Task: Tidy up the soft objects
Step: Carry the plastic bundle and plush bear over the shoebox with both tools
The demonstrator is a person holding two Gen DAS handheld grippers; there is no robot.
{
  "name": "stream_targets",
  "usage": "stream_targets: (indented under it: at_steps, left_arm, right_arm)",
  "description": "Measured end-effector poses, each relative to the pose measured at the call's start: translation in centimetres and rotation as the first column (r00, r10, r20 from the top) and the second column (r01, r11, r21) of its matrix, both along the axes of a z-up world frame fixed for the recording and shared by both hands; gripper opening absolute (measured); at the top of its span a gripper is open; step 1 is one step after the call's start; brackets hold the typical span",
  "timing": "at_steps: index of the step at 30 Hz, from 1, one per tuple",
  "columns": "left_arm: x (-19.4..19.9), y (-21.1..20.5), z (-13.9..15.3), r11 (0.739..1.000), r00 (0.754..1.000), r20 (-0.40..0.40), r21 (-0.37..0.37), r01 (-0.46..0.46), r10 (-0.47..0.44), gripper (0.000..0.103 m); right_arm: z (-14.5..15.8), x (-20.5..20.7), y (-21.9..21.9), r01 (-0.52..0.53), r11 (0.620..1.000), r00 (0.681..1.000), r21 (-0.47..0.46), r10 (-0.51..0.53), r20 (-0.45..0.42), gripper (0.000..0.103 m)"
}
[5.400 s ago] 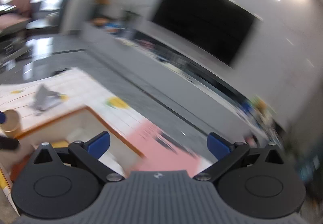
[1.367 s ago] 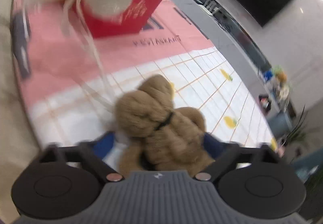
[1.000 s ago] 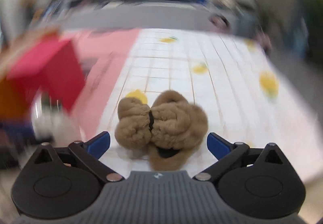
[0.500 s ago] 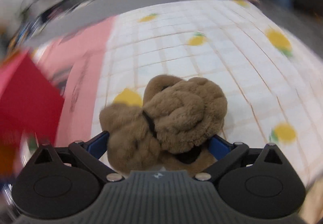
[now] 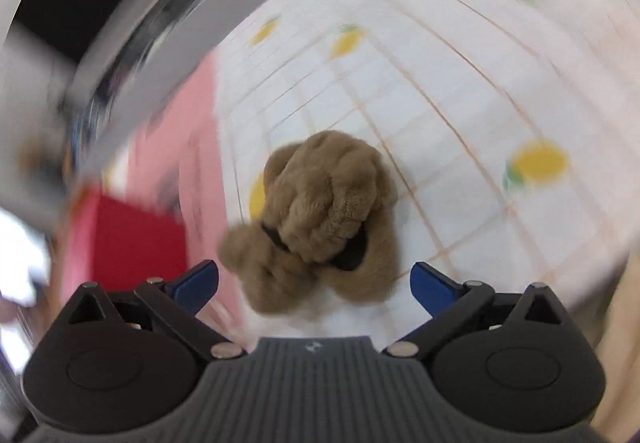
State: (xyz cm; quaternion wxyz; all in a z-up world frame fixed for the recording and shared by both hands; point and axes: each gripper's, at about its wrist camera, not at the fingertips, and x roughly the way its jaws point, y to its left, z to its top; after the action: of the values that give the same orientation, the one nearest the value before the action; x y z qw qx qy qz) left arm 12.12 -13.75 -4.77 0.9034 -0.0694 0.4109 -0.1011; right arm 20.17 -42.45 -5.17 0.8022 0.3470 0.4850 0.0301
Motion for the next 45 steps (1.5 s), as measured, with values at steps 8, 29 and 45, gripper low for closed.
stream_targets:
  at_steps: [8, 29, 45]
  left_arm:
    - [0.1, 0.2, 0.0, 1.000, 1.000, -0.013, -0.016, 0.000, 0.000, 0.042]
    - [-0.3, -0.7, 0.1, 1.000, 1.000, -0.014, 0.014, 0.004, -0.004, 0.042]
    - [-0.3, -0.7, -0.1, 1.000, 1.000, -0.014, 0.010, 0.002, -0.002, 0.042]
  right_arm:
    - [-0.6, 1.6, 5.9, 0.110, 0.966, 0.994, -0.234, -0.104, 0.036, 0.099]
    - [1.9, 1.0, 5.6, -0.350, 0.858, 0.902, -0.377, 0.417, 0.110, 0.095]
    - [-2.6, 2.3, 10.5, -0.184, 0.804, 0.959, -0.565, 0.273, 0.076, 0.100]
